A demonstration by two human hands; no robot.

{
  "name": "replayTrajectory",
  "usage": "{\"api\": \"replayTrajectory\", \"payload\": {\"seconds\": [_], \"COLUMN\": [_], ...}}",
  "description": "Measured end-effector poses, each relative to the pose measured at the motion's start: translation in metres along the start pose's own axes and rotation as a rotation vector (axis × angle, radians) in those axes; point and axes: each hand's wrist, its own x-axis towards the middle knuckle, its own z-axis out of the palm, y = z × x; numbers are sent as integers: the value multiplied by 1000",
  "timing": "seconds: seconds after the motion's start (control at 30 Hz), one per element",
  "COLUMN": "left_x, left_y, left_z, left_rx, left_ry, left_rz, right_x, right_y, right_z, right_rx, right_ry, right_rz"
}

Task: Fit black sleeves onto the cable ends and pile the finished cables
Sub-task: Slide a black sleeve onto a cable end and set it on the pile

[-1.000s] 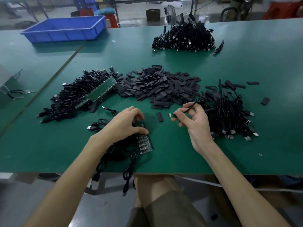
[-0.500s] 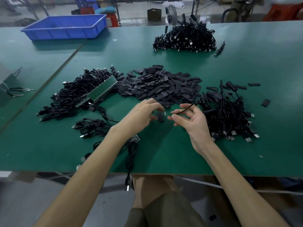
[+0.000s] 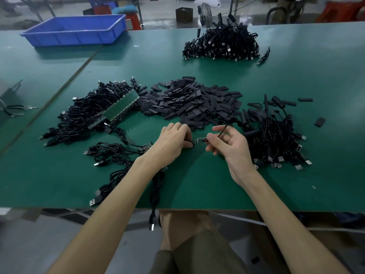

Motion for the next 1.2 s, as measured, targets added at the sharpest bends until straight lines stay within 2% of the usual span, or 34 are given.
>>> {"api": "replayTrajectory", "payload": {"seconds": [0.3,0.47,0.53,0.73,1.2], "left_x": [-16,-17,-18,-26,-29], "left_y": [-1,0,1,6,7], "left_z": [3,-1,-1,0,0], "left_rx": [-152,-491,-491,-391,-402], "left_ry": [156,127,129,160,154], "left_rz": [48,-101,-118,-19,8], "right_x": [2,1,2,1,-1], "right_y": [2,1,1,2,0], "right_z": [-2,-2,-1,-1,1], "right_rx": [-35,-30,-36,7,16], "right_ry": [18,12,12,2,25], "right_rz": [-5,-7,-11,-31,-71]}}
